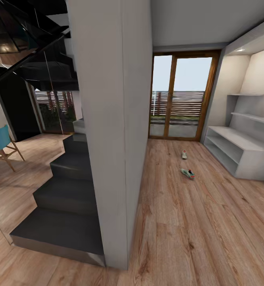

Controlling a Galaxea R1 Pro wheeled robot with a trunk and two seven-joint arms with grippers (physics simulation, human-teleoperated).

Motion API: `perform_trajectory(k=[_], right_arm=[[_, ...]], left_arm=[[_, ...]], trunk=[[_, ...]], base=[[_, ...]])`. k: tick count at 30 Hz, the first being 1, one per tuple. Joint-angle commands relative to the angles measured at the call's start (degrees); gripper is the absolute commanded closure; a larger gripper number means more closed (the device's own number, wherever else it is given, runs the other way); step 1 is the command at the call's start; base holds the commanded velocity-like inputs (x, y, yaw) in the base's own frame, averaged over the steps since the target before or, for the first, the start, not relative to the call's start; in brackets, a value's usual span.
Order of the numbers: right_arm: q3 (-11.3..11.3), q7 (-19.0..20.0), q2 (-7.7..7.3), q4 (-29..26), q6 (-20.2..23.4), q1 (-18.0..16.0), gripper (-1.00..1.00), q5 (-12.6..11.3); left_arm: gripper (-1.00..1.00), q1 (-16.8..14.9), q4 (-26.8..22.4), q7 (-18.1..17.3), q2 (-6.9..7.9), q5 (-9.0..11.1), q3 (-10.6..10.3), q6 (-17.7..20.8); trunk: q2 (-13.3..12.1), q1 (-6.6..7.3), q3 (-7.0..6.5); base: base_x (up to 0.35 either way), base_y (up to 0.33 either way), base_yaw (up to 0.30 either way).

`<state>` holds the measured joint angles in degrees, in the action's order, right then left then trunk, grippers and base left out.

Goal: Pick up the two gym shoes and the two sandals from the corridor floor and place them onto the hallstand (shoe rack) in the corridor, making sure they are on the rack and not on the floor. Arrange them so the two gym shoes are next to each other and the two sandals are next to each other.

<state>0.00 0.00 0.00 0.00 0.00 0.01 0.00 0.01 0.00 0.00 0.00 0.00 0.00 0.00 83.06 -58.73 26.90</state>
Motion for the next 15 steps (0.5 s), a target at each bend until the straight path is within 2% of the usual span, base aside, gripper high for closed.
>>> perform_trajectory(k=[1,2,4,7,11,15], right_arm=[[-0.3,0.0,-0.33,-0.3,-0.3,-0.3,-1.00,-0.3],[-0.7,0.1,-0.65,-0.7,-0.7,-0.7,-1.00,-0.7],[-0.5,0.1,-0.25,-1.3,-1.3,-1.3,-1.00,-1.3],[-0.1,0.1,0.73,-2.3,-0.3,-2.2,-1.00,-0.3],[-0.1,0.1,1.95,-3.0,0.6,-2.4,-1.00,0.0],[-0.1,0.0,2.08,-2.9,0.8,-2.4,-1.00,0.1]], left_arm=[[-1.00,-0.3,-0.3,-0.1,0.33,0.3,0.3,-0.3],[-1.00,-0.7,-0.7,-0.1,0.65,0.7,0.6,-0.7],[-1.00,-1.3,-1.3,-0.2,0.52,0.5,0.6,-1.3],[-1.00,-0.3,-1.4,-0.2,-0.29,0.1,0.4,-0.3],[-1.00,0.3,-1.2,-0.2,-0.41,0.1,0.4,0.9],[-1.00,0.2,-1.2,-0.2,-0.47,0.1,0.4,1.1]], trunk=[[0.0,0.00,0.03],[0.0,0.00,0.03],[0.0,0.00,0.03],[0.0,0.00,0.03],[0.0,0.00,0.03],[0.0,0.00,0.03]], base=[[0.000,0.000,0.000],[0.000,0.000,0.000],[0.000,0.000,0.000],[0.000,0.000,0.000],[0.000,-0.001,0.000],[0.000,-0.100,0.000]])
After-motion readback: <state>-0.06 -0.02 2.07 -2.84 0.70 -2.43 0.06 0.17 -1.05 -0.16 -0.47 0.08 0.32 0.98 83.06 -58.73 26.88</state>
